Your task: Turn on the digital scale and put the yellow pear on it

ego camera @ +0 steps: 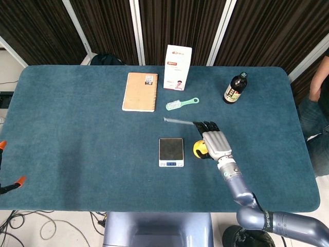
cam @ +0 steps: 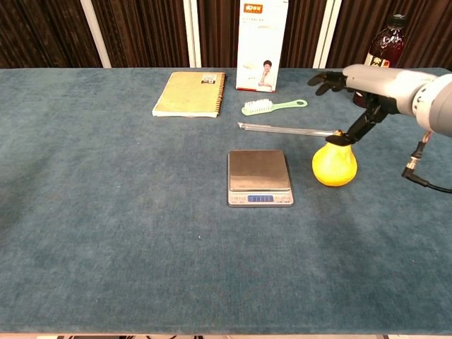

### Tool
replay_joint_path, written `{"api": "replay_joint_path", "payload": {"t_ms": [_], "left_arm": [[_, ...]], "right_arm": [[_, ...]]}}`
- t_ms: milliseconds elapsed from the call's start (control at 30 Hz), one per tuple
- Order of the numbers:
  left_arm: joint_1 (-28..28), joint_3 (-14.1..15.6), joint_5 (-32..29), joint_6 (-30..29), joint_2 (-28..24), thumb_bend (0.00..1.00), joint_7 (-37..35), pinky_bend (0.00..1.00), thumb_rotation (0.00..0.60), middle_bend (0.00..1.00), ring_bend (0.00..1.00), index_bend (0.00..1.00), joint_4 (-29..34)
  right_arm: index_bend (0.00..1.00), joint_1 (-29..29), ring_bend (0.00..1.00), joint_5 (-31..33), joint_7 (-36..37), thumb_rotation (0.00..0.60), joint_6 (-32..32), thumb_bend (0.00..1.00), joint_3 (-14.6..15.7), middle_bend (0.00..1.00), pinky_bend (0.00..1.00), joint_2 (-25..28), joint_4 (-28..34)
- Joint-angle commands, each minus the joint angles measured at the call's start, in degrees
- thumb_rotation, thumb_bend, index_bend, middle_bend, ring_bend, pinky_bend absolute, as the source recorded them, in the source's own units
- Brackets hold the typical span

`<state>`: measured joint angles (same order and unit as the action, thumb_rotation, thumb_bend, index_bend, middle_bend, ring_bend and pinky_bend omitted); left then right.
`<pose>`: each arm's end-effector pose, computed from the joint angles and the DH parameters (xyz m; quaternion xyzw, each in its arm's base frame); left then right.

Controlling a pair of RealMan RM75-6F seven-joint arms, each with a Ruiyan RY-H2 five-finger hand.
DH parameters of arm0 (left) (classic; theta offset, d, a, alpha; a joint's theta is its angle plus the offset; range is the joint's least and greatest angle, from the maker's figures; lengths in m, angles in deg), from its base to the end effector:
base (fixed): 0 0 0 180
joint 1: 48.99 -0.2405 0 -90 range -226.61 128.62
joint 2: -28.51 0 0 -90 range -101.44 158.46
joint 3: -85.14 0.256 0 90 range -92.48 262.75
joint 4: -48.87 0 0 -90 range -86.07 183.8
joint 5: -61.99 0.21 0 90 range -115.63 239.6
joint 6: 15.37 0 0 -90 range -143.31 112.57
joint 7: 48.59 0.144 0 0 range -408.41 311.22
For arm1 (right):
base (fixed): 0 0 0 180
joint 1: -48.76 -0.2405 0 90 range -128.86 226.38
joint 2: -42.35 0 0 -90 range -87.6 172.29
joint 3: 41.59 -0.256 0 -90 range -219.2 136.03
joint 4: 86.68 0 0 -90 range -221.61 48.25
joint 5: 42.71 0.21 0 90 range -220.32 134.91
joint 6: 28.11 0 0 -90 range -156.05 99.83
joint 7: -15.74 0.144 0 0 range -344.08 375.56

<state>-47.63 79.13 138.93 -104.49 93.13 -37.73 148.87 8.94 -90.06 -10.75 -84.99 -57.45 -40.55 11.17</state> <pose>-0.3082 0.1693 0.1686 -0.5236 -0.3963 -0.3555 0.6651 -0.1449 -0.3377 0.0177 0.6739 -0.4770 0.3623 0.4325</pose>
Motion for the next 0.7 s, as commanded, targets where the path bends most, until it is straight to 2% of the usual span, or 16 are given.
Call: {"api": "replay_joint_path", "payload": {"t_ms": [33, 200, 700], "left_arm": [[0.0, 0.0, 0.0, 0.0, 0.0, 0.10, 0.1, 0.00, 0.600, 0.00, 0.00, 0.07, 0.0], [0.1, 0.2, 0.1, 0.2, 0.1, 0.10, 0.4, 0.00, 0.600, 0.00, 0.00, 0.07, 0.0], [0.1, 0.3, 0.2, 0.3, 0.2, 0.10, 0.6, 0.00, 0.600, 0.00, 0.00, 0.07, 0.2]], "right_arm": [[0.00, 0.7, 0.05, -0.3, 1.4, 0.600, 0.7, 0.39, 1.1, 0.11, 0.00, 0.0, -1.0], [0.00, 1.3, 0.05, -0.3, 3.4, 0.600, 1.7, 0.39, 2.5, 0.11, 0.00, -0.6, -3.0], [0.00, 1.0, 0.05, 0.8, 7.2, 0.600, 4.4, 0.39, 3.6, 0.11, 0.00, -3.2, -8.3]]}}
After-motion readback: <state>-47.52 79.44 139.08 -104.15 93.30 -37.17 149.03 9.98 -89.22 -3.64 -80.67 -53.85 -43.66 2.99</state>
